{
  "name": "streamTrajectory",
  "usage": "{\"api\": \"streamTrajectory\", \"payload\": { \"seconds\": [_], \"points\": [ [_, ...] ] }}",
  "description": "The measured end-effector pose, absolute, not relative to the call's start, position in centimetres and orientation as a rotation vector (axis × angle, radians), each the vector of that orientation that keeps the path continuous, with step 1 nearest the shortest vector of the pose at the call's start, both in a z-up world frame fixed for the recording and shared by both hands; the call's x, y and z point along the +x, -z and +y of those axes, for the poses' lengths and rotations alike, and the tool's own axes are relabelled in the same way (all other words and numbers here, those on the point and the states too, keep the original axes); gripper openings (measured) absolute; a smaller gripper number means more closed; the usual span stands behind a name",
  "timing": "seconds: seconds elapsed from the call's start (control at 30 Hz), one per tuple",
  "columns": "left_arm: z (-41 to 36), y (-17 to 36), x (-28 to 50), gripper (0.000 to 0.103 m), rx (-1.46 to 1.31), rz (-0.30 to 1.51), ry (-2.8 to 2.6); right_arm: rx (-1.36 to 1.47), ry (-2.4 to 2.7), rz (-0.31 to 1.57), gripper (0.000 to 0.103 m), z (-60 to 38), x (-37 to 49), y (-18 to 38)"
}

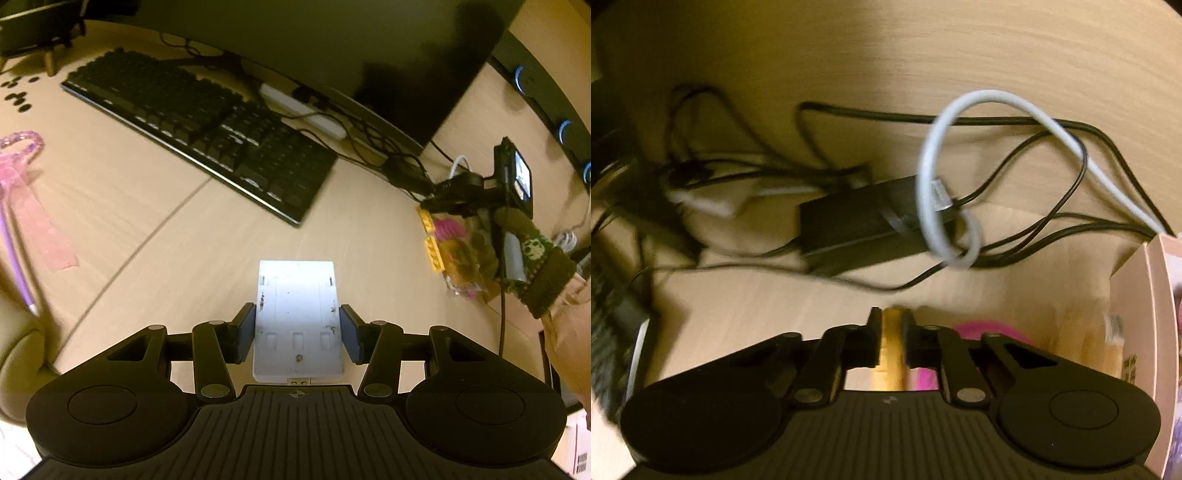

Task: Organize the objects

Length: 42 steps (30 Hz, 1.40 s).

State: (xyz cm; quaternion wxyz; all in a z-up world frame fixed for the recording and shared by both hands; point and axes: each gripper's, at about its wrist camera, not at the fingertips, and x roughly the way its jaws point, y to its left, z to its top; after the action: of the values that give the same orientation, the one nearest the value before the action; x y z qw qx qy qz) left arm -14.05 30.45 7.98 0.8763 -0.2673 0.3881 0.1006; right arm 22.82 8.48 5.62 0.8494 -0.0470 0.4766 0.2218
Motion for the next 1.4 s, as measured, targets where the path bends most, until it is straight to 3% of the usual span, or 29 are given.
{"api": "streamTrajectory", "payload": {
  "seconds": [0.27,0.47,0.53,0.6,0.63,0.7,0.77,0.93,0.97,1.0,1.4],
  "points": [
    [27.9,-6.6,-12.2,0.053,-0.510,0.874,-0.081,-0.144,-0.688,0.901,0.006,7.3,14.9,-10.4],
    [25.6,-5.9,-10.4,0.053,-0.509,0.907,0.019,-0.335,-0.731,0.843,0.008,5.4,9.5,-10.2],
    [25.1,-5.8,-9.9,0.053,-0.511,0.902,0.039,-0.382,-0.689,0.835,0.016,4.6,8.6,-9.6],
    [24.7,-5.7,-9.7,0.053,-0.518,0.898,0.049,-0.384,-0.646,0.833,0.036,3.6,8.5,-9.2],
    [24.6,-5.7,-9.7,0.053,-0.522,0.899,0.053,-0.372,-0.624,0.832,0.041,3.3,8.7,-9.0],
    [24.5,-5.5,-9.9,0.053,-0.526,0.905,0.057,-0.359,-0.568,0.822,0.070,3.0,9.3,-8.8],
    [24.6,-5.4,-10.1,0.053,-0.532,0.909,0.053,-0.361,-0.522,0.802,0.085,3.1,10.1,-8.3],
    [24.7,-5.6,-10.5,0.053,-0.508,0.916,0.041,-0.320,-0.473,0.875,0.085,3.7,12.9,-5.5],
    [24.6,-5.7,-10.5,0.053,-0.497,0.918,0.041,-0.283,-0.484,0.878,0.073,3.5,12.9,-5.4],
    [24.5,-5.8,-10.6,0.053,-0.487,0.920,0.041,-0.257,-0.507,0.887,0.053,3.3,12.9,-5.4],
    [17.5,-6.5,-6.4,0.053,-0.330,0.962,0.224,-0.395,-0.581,0.811,0.048,-5.8,1.3,-11.7]
  ]
}}
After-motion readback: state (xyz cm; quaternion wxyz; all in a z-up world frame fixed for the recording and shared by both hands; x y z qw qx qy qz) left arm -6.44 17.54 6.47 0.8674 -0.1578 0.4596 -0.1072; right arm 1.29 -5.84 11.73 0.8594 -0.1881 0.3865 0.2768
